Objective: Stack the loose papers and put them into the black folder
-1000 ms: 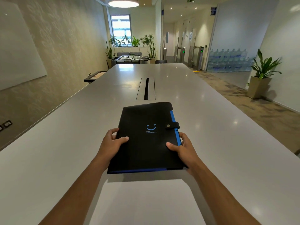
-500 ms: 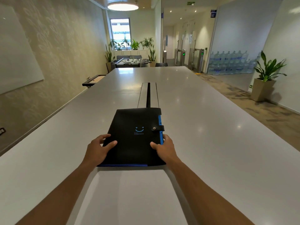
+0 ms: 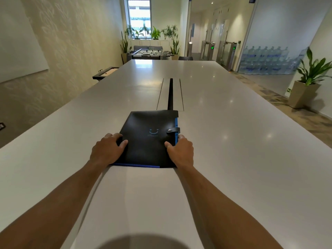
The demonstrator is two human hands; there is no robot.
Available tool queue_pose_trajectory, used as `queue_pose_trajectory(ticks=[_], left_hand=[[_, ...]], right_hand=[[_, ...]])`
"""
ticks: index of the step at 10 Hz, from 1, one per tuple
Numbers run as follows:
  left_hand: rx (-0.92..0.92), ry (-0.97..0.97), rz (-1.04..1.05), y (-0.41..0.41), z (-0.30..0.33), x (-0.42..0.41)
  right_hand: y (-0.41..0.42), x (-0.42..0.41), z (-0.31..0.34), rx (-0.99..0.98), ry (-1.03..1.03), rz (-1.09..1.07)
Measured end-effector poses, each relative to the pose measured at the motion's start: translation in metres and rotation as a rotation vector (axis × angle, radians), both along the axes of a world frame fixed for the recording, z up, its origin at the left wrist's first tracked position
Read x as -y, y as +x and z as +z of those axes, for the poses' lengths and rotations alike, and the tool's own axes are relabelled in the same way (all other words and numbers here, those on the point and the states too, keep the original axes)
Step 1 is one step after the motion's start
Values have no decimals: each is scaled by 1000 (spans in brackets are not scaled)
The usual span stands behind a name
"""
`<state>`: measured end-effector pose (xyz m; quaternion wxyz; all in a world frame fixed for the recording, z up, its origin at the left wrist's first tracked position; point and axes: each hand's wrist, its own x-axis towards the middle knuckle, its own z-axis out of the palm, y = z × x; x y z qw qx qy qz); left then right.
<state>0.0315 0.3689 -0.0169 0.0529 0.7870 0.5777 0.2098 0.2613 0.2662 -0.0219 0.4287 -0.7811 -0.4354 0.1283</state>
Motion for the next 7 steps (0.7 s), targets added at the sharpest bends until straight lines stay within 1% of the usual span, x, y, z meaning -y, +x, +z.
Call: queue_pose_trajectory(ticks=[1,2,3,4,5,6,7], left_hand=[[-119,5,14,0,2,-6],[-245,12,40,-1,7,-10],[-374,-15,66,0,12,-7],[-347,-130,110,-1,16,2],[-221,-5,149,-2,16,26],[-36,137,140,5,18,57],[144,128,88,18,20,86]], right_hand=[[-3,-1,1,164,-39,-31],[-6,-1,2,272,-96,-46],[-7,2,2,300,-113,-46],[-13,11,0,282,-53,-6],[-18,29,-1,227,12,44],[-22,54,3,134,111,-33],[-23,80,10,124,164,-109]])
